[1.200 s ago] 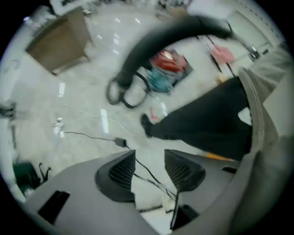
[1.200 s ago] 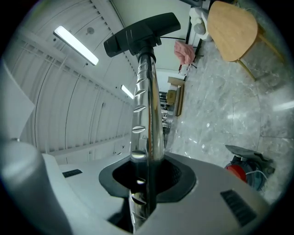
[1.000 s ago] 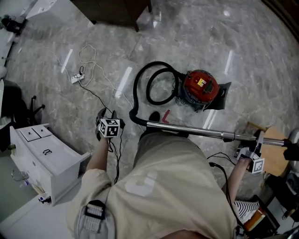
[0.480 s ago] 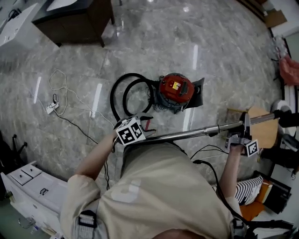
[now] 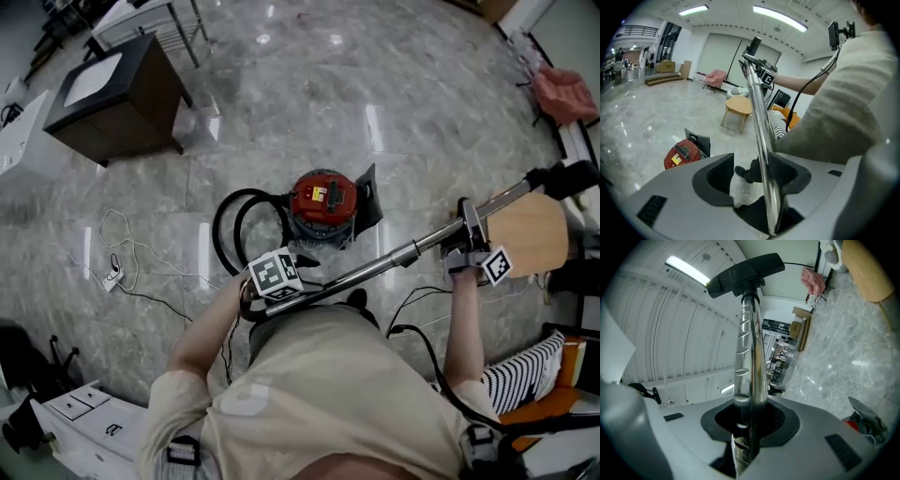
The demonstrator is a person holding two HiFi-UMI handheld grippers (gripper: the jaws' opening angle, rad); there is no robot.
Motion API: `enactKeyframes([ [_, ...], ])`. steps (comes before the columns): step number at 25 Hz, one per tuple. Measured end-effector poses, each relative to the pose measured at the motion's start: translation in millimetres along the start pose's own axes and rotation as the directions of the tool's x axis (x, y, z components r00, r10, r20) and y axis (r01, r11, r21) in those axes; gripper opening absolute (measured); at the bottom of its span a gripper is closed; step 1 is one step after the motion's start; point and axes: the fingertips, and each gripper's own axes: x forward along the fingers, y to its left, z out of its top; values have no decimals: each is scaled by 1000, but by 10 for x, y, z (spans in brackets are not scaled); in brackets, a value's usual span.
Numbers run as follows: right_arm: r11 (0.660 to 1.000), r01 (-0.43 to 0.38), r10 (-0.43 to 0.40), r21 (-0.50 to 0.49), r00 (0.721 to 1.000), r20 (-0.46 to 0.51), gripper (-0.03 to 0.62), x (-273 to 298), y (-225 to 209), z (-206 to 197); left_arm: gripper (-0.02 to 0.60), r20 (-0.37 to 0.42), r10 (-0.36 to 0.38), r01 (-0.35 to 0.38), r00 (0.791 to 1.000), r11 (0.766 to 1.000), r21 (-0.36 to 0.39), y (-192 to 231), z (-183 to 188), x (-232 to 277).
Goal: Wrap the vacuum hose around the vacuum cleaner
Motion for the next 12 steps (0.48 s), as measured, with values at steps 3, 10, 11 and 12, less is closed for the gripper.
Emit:
enactKeyframes([
  [3,997,-68,70,36,997,-36,94,-54,-206,246,230,-14,-13,12,1000,999,-53,-73,371,246],
  [10,982,-152,161,110,983,-84,94,-65,-558,768,230,-58,101,-106,993,990,-97,-157,1032,888],
  [11,980,-163,174,114,981,-90,94,-39,-571,840,230,-102,117,-124,988,990,-64,-175,1043,1051],
  [12,977,-176,187,118,977,-97,94,5,-573,902,252,-129,128,-135,983,990,-46,-183,1076,1196],
])
